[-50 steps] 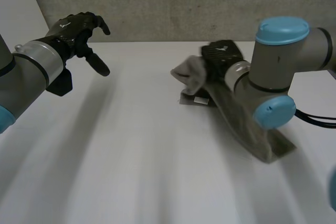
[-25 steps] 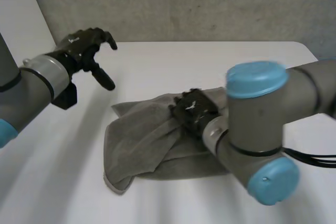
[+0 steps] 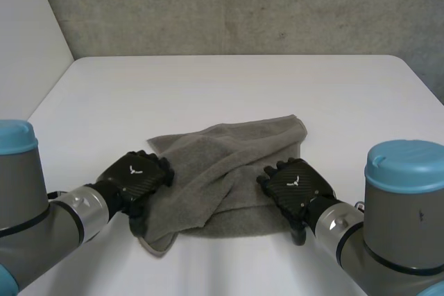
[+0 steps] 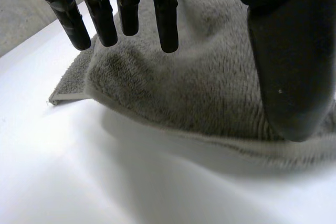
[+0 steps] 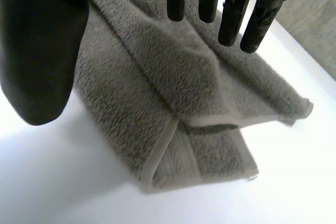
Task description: Fold the towel.
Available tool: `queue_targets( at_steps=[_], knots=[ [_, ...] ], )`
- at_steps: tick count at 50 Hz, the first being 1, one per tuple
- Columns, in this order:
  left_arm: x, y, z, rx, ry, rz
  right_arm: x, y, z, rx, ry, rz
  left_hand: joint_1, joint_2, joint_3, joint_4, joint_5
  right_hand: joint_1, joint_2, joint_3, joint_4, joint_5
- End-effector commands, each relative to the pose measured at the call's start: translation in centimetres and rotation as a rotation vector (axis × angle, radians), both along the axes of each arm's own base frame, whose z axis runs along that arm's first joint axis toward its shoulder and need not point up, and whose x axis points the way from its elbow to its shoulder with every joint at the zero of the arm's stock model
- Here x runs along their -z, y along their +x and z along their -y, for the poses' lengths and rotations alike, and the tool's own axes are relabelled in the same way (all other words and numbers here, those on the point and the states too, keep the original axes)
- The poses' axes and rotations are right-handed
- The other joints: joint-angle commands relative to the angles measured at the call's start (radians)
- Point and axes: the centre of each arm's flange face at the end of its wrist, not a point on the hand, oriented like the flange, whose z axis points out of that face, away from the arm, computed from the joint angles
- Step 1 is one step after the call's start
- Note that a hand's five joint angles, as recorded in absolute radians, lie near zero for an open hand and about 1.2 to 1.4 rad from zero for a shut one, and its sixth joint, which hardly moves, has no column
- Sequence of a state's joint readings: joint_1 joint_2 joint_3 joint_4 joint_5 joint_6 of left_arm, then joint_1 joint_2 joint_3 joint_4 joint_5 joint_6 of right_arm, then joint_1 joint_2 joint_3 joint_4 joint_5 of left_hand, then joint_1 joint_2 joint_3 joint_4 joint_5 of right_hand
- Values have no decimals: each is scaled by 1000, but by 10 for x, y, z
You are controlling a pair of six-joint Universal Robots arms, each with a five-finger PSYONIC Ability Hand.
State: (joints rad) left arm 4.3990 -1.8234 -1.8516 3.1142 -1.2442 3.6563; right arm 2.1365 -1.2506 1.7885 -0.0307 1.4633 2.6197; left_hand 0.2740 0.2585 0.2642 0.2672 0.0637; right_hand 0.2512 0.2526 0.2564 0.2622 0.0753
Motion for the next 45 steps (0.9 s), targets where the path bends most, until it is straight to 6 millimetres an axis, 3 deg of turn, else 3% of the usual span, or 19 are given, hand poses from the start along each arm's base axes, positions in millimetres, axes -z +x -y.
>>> queue_targets(
  at_steps=[1, 10, 13, 15, 16, 21, 23, 31, 33, 36, 40, 41, 42, 43, 45],
  knots=[
    [3, 6, -1, 53, -62, 71, 11, -4, -5, 1, -6, 9, -49, -33, -39, -42, -13, 98, 97, 93, 87, 99],
    [6, 11, 3, 80, -72, 80, 20, -4, -4, 7, 13, 9, -43, -27, -33, -36, -7, 157, 155, 152, 146, 158],
    [7, 11, 7, 75, -88, 76, 21, 0, 2, 15, -2, 36, -43, -27, -33, -36, -7, 286, 285, 281, 275, 287],
    [10, 12, 13, 64, -121, 69, 20, 4, 9, 22, -30, 68, -40, -24, -30, -33, -4, 534, 533, 529, 523, 535],
    [10, 12, 13, 64, -121, 69, 20, 4, 9, 22, -30, 68, -40, -24, -30, -33, -4, 535, 534, 530, 524, 537],
    [21, 10, 22, 62, -157, 62, 22, 12, 18, 11, -50, 65, -34, -19, -24, -27, 2, 1048, 1046, 1042, 1037, 1049],
    [20, 8, 29, 61, -185, 51, 21, 14, 18, 5, -52, 68, 59, 75, 69, 66, 95, 1144, 1143, 1139, 1133, 1145],
    [22, 4, 42, 67, -194, 39, 17, 19, 40, 17, -96, 72, 110, 125, 119, 116, 145, 1145, 1144, 1140, 1134, 1146],
    [24, 3, 42, 72, -188, 40, 13, 15, 62, 57, -123, 71, 133, 149, 143, 140, 169, 1145, 1144, 1140, 1134, 1146],
    [26, 1, 43, 77, -184, 40, 12, 13, 75, 78, -126, 57, 206, 222, 216, 213, 242, 1145, 1144, 1140, 1134, 1146],
    [26, 0, 40, 85, -180, 38, 13, 11, 77, 89, -97, 49, 342, 357, 351, 349, 378, 1145, 1144, 1140, 1134, 1146],
    [27, -1, 38, 90, -174, 36, 14, 9, 74, 92, -74, 42, 362, 378, 372, 369, 398, 742, 741, 737, 731, 743],
    [27, -1, 36, 93, -174, 34, 14, 9, 74, 92, -74, 42, 359, 375, 369, 366, 395, 738, 737, 733, 727, 739],
    [27, -1, 36, 93, -174, 34, 16, 7, 69, 95, -46, 31, 359, 375, 369, 366, 395, 381, 379, 375, 370, 382],
    [27, 0, 35, 92, -170, 33, 17, 6, 64, 99, -18, 31, 321, 337, 331, 328, 357, 298, 296, 292, 287, 299]
  ],
)
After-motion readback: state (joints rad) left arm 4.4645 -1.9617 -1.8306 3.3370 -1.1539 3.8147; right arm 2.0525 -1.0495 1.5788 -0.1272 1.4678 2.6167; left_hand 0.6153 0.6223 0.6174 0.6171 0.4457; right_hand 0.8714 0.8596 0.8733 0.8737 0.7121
